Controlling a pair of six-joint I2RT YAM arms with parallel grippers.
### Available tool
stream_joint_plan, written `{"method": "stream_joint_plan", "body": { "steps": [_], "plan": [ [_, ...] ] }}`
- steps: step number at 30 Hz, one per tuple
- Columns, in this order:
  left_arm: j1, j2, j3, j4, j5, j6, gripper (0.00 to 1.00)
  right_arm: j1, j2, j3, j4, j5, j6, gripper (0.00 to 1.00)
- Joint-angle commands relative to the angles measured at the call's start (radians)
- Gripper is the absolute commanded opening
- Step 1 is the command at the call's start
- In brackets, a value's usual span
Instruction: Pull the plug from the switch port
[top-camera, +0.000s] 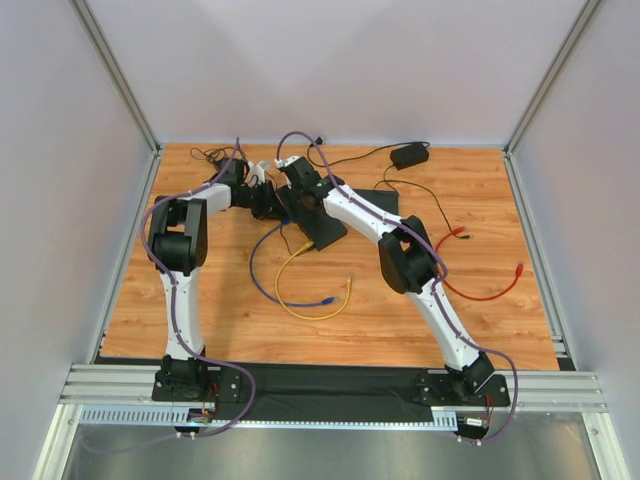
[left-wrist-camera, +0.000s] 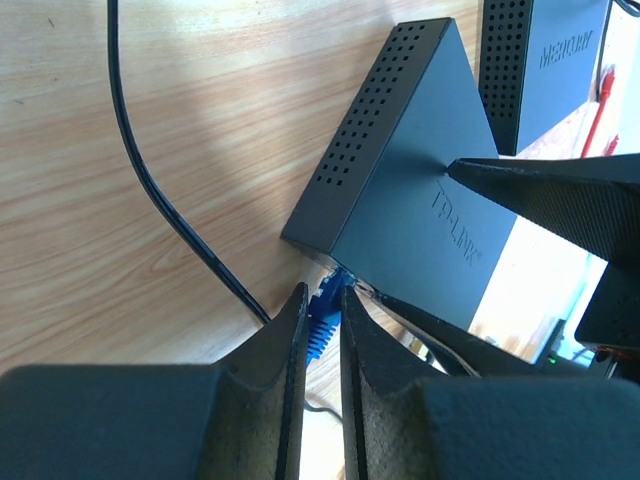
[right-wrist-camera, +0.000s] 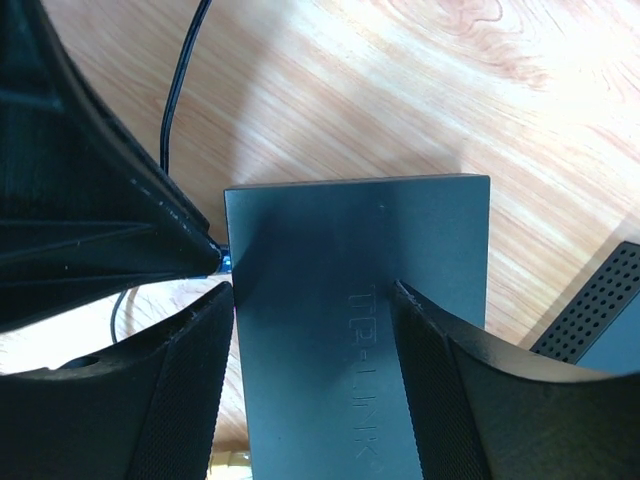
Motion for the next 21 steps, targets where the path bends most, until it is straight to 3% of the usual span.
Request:
{"method": "stream_joint_plan", "body": {
  "steps": [1,16,19,21],
  "plan": [
    [-0.015,-0.033,-0.077,-0.057,-0.085,0.012,0.00,-0.052,0.061,-0.016,-0.023,0.064,0.064,0.63],
    [-0.013,-0.111,-0.143,-0.025,-0.060,0.034,0.00,-0.066,0.066,-0.013,-0.028,-0.006,0.064,0.63],
    [-0.012,-0.108,-0.140,0.041,0.019,0.009,0.00,-0.071,0.066,-0.019,-0.028,-0.028,0.068,0.63],
    [-0.013,-0.095,-0.134,0.081,0.095,-0.032,0.06,-0.069,0.058,-0.027,-0.022,-0.050,0.068,0.63]
  ]
}}
